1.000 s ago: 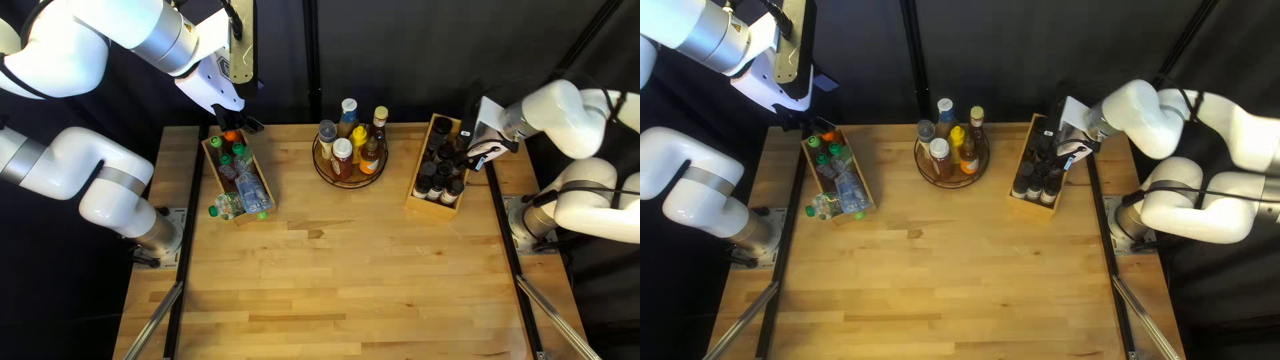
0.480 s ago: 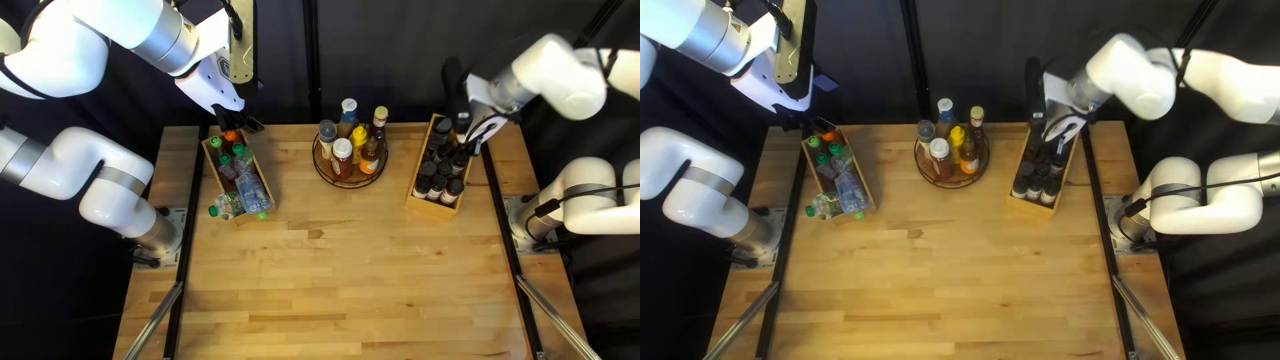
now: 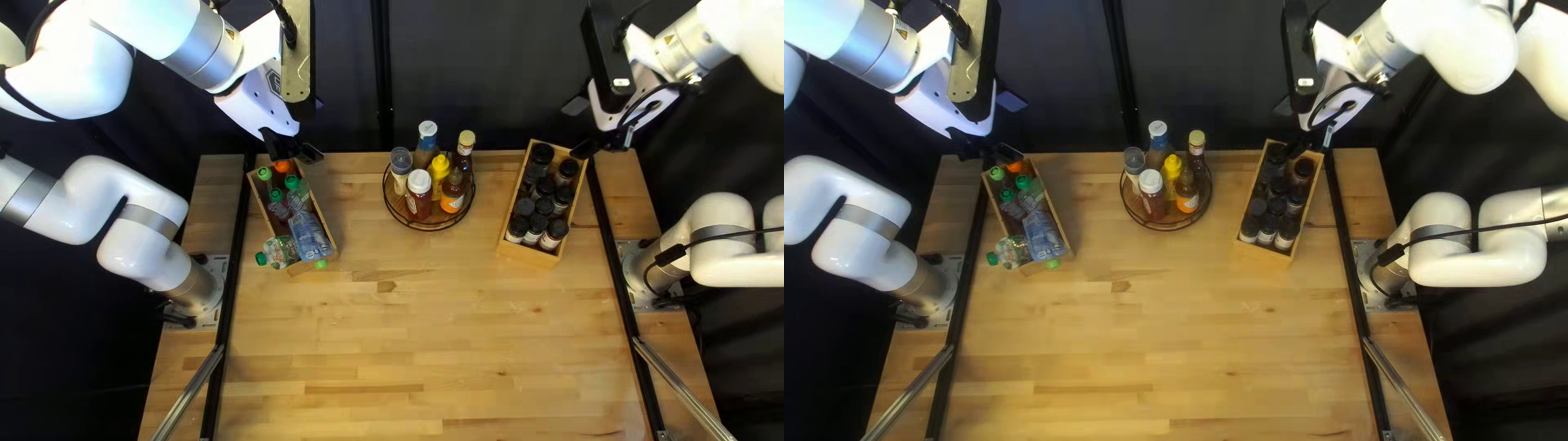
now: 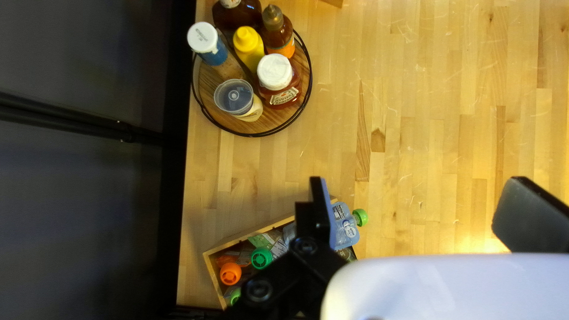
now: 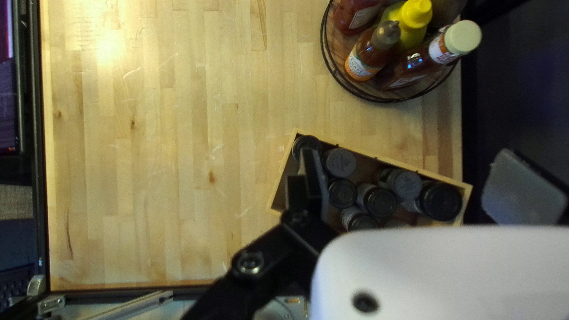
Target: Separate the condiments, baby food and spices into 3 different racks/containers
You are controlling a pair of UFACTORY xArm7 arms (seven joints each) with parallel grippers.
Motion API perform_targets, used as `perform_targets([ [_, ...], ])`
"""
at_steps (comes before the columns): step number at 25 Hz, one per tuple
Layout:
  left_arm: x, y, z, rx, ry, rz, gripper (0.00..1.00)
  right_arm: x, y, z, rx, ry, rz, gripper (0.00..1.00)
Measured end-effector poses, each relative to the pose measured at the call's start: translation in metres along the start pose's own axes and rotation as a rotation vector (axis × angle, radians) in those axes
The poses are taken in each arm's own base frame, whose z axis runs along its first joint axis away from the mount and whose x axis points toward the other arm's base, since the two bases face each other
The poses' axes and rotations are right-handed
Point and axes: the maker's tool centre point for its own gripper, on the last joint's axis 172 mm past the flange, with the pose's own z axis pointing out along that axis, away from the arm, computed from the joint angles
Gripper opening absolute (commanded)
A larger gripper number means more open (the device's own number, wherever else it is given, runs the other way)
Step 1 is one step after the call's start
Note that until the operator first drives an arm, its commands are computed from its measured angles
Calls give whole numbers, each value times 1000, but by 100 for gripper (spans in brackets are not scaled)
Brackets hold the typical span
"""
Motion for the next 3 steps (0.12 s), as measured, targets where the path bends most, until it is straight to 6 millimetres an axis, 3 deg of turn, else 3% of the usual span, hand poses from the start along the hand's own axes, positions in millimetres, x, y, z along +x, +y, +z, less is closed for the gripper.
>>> perform_targets([
  [3,0,0,0,0,0,0,100,0,0,0,0,0,0,100],
])
